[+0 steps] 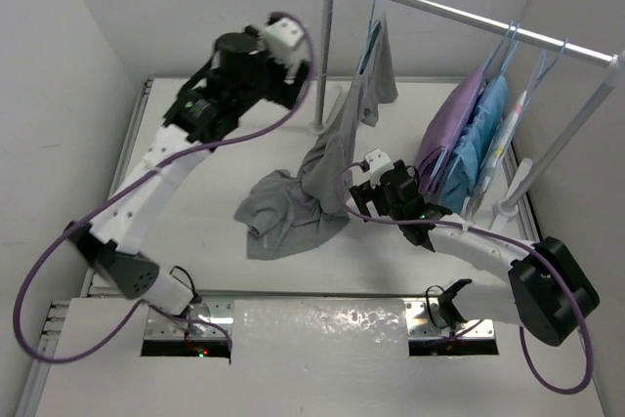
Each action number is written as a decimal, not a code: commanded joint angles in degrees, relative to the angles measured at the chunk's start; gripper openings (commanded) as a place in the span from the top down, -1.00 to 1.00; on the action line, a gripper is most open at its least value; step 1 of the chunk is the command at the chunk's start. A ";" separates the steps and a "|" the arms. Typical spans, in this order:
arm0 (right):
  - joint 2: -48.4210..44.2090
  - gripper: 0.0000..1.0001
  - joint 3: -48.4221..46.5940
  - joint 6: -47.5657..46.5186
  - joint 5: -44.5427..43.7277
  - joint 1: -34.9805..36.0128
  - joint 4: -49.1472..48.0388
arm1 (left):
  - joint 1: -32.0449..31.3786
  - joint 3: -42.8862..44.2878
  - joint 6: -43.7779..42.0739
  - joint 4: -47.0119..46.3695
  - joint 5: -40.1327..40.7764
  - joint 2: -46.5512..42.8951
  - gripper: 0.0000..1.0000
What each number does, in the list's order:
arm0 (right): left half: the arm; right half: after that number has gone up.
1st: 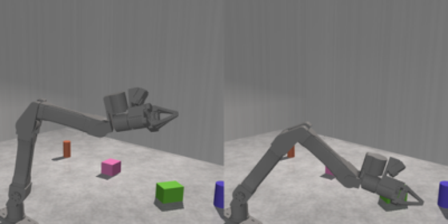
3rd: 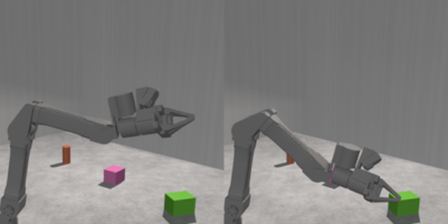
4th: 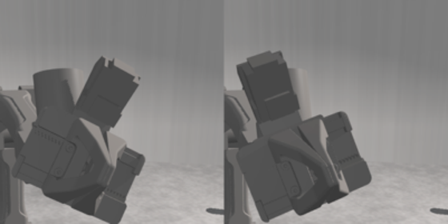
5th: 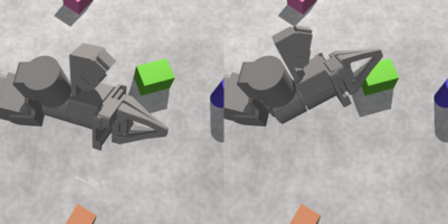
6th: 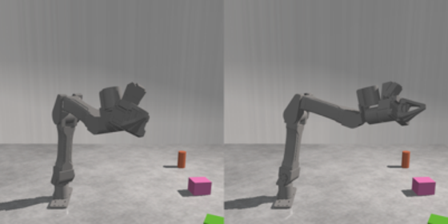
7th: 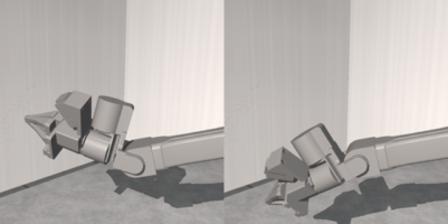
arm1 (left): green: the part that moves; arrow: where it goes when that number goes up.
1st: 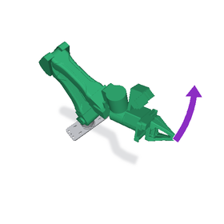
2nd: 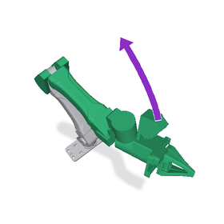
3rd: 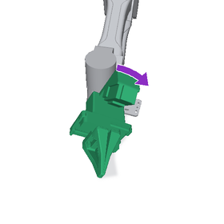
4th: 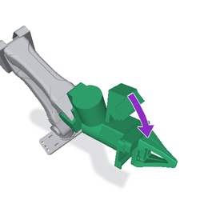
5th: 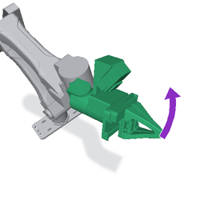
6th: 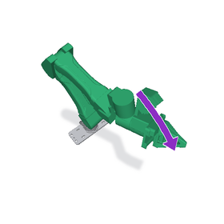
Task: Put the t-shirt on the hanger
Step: Reset both arms
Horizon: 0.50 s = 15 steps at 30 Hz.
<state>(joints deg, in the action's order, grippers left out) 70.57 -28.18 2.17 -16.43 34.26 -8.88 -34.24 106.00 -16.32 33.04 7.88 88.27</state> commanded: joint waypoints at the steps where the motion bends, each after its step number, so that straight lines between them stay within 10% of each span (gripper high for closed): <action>1: 1.06 -0.98 -1.00 3.27 -2.73 -0.51 -0.09 | 11.36 -14.64 1.74 -4.81 -2.69 -7.30 -0.61; 15: -0.25 -0.98 7.35 6.88 -8.09 -2.27 -3.86 | 33.71 -68.10 -4.35 -38.39 -8.50 -19.01 -0.65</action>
<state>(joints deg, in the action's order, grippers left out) 71.83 -21.43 7.62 -21.69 32.34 -10.22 -1.06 39.48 -19.79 8.69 0.75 73.65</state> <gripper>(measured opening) 0.986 0.822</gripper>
